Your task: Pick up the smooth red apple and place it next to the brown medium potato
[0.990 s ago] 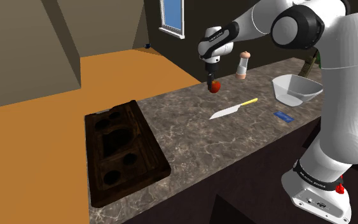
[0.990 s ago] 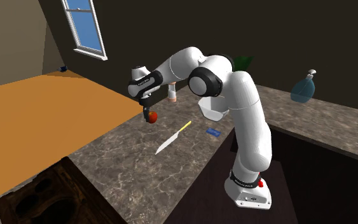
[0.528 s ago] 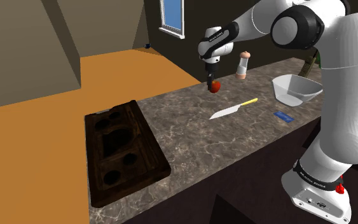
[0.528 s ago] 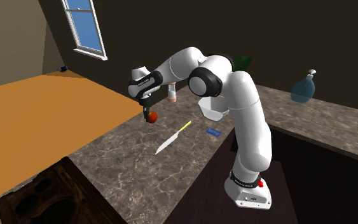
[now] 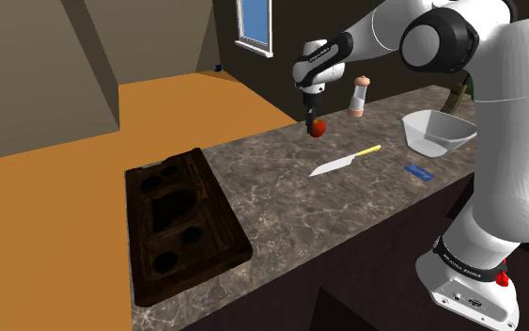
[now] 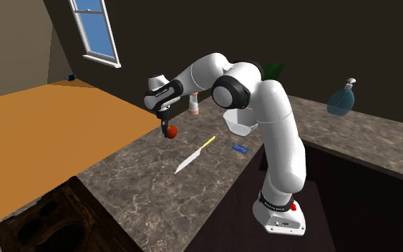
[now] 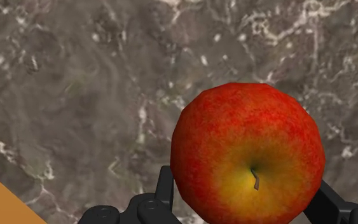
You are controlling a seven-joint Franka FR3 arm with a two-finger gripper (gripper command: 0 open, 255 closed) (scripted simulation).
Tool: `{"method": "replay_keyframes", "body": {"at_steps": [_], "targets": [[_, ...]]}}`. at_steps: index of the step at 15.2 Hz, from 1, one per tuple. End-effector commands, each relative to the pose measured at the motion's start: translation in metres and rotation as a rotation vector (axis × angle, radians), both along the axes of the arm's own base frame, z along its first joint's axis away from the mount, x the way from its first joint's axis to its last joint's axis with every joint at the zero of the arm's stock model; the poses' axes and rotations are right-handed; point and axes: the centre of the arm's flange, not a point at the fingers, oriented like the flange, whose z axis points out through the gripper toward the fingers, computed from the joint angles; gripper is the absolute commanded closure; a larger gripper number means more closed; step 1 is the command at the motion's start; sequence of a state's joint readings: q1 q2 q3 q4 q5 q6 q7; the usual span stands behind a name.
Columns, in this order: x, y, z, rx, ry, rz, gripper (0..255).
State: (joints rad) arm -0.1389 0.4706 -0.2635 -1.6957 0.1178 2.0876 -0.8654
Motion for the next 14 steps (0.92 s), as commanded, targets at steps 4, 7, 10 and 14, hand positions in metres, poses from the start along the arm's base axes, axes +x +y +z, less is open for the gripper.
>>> {"method": "replay_keyframes", "body": {"at_steps": [4,7,10,14], "targets": [[0.0,0.0,0.016,0.0,0.001,0.0,255],[0.0,0.0,0.032,0.0,0.001,0.0,255],[0.0,0.0,0.047,0.0,0.001,0.0,255],[0.0,0.0,0.068,0.0,0.001,0.0,255]]}}
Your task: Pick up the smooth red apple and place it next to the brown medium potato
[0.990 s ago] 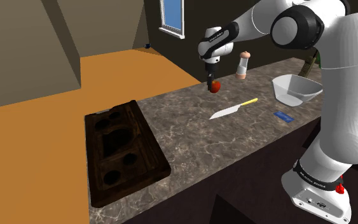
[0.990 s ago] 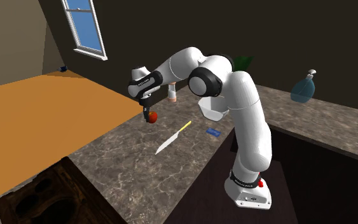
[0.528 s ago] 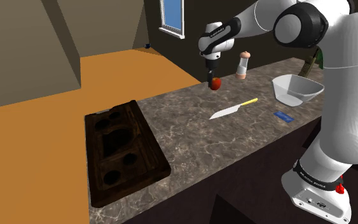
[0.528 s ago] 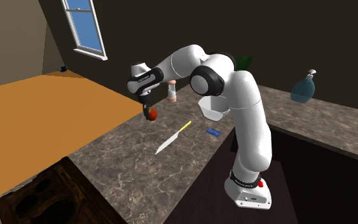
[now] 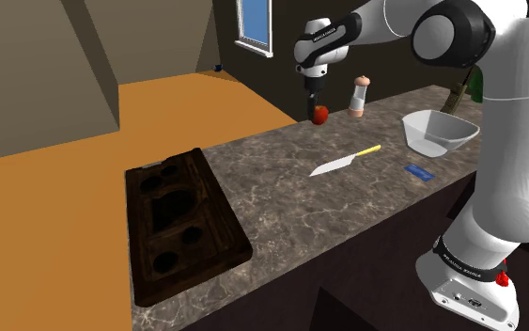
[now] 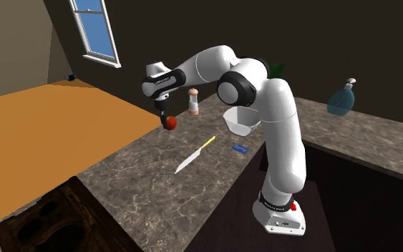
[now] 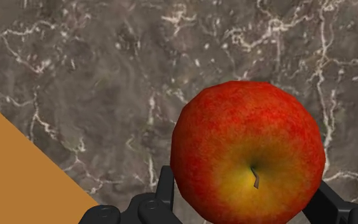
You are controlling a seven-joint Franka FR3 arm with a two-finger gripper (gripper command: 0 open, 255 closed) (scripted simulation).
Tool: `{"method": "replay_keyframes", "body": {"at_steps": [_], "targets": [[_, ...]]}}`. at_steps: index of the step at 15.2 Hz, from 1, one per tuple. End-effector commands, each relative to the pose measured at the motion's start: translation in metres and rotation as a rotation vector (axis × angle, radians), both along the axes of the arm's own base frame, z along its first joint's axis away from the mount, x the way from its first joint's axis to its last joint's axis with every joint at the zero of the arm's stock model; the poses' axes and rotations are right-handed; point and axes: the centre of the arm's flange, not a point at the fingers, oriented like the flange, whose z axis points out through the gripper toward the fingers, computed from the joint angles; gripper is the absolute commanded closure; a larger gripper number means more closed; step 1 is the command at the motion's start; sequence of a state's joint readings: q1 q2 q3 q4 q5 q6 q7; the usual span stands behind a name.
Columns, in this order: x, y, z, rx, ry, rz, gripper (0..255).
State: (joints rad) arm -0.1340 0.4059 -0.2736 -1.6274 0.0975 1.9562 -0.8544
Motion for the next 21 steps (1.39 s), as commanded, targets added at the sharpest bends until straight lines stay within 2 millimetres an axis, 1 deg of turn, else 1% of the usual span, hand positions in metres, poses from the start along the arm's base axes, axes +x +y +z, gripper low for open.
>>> {"method": "replay_keyframes", "body": {"at_steps": [1,15,16,21], "targets": [[0.001,0.0,0.011,0.0,0.0,0.0,255],[0.001,0.0,0.085,0.0,0.0,0.0,255],[0.001,0.0,0.085,0.0,0.0,0.0,255],[-0.061,-0.023,0.086,0.0,0.0,0.0,255]]}}
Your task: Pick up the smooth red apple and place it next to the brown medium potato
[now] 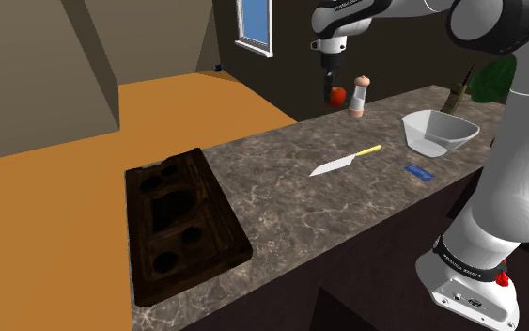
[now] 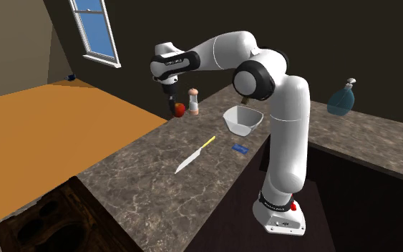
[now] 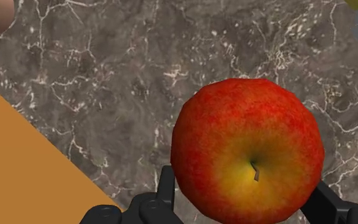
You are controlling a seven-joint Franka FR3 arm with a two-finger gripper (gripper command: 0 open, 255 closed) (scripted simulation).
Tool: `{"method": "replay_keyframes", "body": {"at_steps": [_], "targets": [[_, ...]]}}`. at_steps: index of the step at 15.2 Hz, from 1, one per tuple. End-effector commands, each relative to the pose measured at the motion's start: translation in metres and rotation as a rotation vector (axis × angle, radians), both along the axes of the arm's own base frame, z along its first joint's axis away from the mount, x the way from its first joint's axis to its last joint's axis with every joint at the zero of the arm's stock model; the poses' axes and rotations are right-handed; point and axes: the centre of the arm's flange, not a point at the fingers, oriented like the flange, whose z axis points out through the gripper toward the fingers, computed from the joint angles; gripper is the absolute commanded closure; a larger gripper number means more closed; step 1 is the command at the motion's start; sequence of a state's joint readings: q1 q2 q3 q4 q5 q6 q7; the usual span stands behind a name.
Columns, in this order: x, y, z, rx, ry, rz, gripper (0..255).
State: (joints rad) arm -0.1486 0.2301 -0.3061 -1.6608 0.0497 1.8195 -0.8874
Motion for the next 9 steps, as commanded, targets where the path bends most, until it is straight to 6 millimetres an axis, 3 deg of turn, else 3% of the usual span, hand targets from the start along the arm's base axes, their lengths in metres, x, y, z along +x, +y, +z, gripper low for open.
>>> {"method": "replay_keyframes", "body": {"at_steps": [1,9], "targets": [[-0.024,-0.008,0.001,0.001,0.0,0.001,255],[-0.123,-0.045,0.002,0.001,0.0,0.001,255]]}}
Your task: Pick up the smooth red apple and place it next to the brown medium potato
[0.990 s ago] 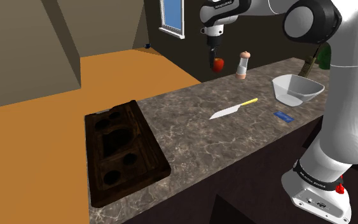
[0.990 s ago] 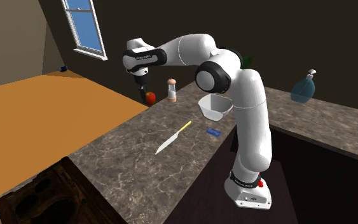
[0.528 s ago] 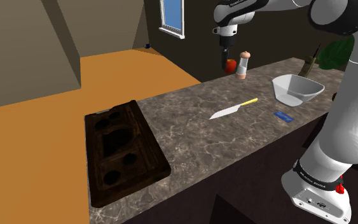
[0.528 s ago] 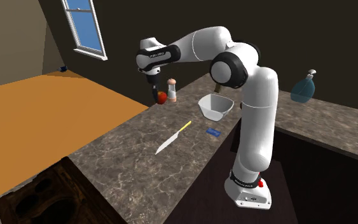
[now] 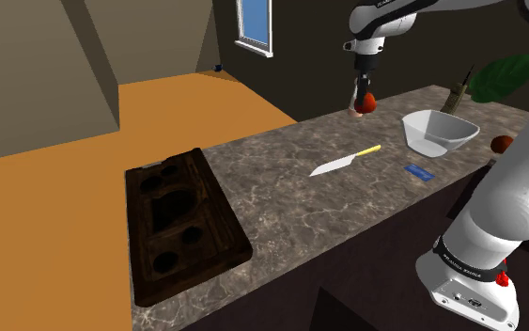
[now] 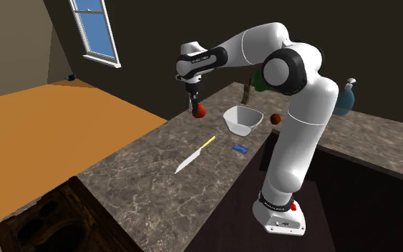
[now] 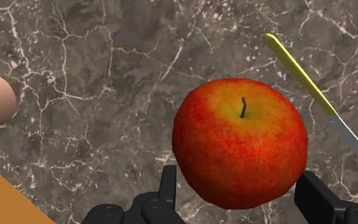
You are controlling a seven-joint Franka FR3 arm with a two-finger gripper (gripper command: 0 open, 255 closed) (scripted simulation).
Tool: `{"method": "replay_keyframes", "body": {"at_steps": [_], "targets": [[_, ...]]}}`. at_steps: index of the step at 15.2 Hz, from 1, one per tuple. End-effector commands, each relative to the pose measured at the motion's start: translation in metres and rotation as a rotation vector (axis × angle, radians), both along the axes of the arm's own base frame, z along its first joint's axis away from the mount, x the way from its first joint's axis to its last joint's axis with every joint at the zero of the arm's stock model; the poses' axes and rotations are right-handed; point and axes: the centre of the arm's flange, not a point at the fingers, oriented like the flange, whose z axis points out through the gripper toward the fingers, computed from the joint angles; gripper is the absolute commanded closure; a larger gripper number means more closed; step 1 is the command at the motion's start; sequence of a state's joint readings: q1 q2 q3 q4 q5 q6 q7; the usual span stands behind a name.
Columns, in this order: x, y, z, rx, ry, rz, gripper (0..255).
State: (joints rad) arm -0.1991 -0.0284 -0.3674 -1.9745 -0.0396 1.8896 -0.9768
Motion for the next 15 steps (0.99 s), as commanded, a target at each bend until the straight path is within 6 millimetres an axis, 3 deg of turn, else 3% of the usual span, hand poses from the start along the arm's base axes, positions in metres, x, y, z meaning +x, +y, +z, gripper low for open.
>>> {"method": "replay_keyframes", "body": {"at_steps": [1,15], "targets": [[-0.025,-0.011,-0.001,0.0,0.0,0.001,255],[-0.199,-0.074,0.0,0.0,0.0,0.001,255]]}}
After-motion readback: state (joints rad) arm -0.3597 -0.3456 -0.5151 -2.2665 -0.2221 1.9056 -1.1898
